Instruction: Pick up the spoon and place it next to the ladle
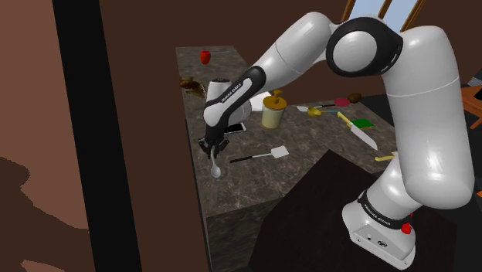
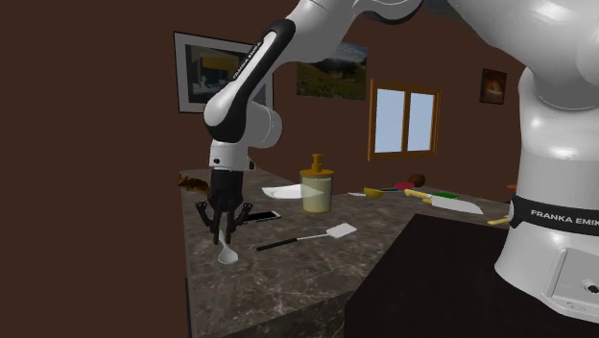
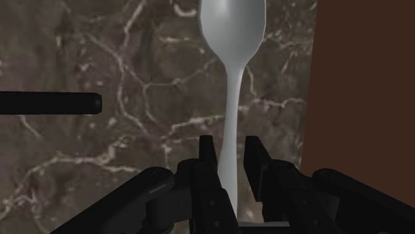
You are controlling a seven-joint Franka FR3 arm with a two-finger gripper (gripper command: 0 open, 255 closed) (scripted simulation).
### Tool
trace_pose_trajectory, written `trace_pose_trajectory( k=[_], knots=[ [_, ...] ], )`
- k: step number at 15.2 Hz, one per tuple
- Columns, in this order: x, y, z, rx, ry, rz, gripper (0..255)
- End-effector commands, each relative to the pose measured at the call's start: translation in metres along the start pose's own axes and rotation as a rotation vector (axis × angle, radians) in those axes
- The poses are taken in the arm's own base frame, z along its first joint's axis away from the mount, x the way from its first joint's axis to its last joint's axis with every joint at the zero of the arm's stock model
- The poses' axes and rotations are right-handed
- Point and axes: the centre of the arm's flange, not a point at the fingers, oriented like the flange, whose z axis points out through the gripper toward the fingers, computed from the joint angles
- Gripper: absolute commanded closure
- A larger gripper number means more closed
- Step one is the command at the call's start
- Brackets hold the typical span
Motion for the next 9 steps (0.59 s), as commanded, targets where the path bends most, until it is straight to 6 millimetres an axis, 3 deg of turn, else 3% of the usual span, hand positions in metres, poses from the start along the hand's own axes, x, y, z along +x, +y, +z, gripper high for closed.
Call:
trace_pose_trajectory(
  k=[1,9],
  knots=[
    [-0.002,-0.001,-0.011,0.000,0.000,0.000,255],
    [-0.008,-0.007,-0.052,0.000,0.000,0.000,255]
  ],
)
